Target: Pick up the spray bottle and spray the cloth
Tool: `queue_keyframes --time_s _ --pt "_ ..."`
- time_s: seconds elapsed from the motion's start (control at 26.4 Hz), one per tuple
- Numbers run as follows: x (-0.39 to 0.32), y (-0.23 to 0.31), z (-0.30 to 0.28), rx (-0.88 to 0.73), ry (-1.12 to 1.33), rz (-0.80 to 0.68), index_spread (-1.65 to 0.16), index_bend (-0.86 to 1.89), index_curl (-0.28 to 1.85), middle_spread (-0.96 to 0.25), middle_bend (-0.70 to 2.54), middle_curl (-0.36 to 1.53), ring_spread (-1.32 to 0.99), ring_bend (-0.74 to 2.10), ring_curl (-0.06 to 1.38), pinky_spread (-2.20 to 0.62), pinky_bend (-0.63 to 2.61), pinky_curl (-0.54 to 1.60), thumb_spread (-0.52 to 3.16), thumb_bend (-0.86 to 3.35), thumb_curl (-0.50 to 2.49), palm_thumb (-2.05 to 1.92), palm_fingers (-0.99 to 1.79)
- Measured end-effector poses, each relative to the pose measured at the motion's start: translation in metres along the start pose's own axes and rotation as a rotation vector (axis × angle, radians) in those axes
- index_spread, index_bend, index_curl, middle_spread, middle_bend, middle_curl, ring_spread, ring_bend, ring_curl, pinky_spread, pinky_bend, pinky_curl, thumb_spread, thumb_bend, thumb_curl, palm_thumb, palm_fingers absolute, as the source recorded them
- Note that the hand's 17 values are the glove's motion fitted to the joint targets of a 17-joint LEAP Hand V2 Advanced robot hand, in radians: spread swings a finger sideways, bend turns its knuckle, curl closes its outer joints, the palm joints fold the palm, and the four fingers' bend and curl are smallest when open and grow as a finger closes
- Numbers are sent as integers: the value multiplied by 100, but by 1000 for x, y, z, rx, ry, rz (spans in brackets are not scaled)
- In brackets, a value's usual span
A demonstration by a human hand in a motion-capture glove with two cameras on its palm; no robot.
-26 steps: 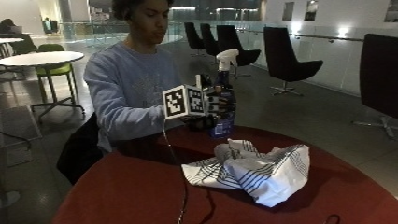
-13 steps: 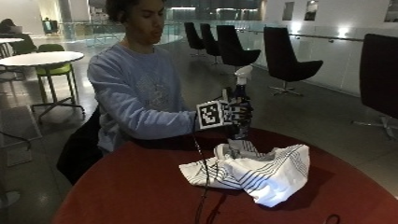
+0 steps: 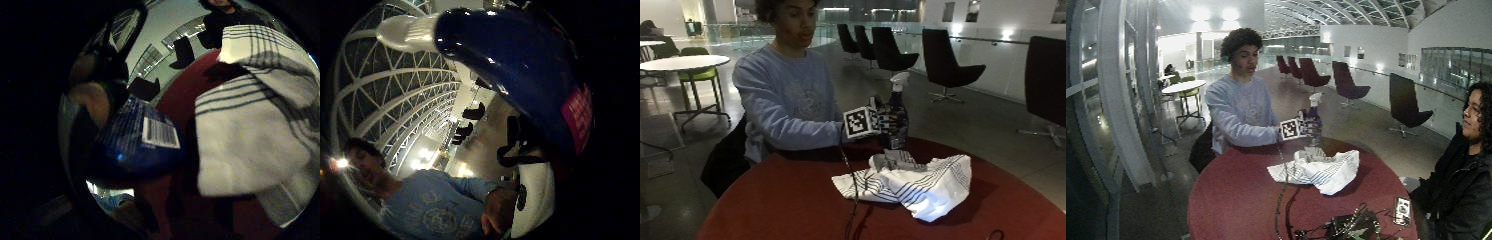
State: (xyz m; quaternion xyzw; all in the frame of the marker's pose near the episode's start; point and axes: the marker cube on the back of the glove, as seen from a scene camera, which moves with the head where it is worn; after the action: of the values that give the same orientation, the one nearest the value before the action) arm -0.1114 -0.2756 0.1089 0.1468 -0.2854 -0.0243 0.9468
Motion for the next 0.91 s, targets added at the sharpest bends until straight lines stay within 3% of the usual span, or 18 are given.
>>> queue_keyframes --time_s 0.3,0.61,0.91 --pt "0 41 -121 11 246 -27 -33 11 13 -5 30 43 0 52 37 17 41 37 96 -4 57 84 69" --pt "40 100 -249 -31 689 6 -32 17 20 -5 31 43 0 45 35 19 29 34 102 -2 54 82 75" --pt "61 141 -312 -63 793 90 -32 15 24 -6 31 43 -1 41 34 21 22 33 107 -3 50 80 75"
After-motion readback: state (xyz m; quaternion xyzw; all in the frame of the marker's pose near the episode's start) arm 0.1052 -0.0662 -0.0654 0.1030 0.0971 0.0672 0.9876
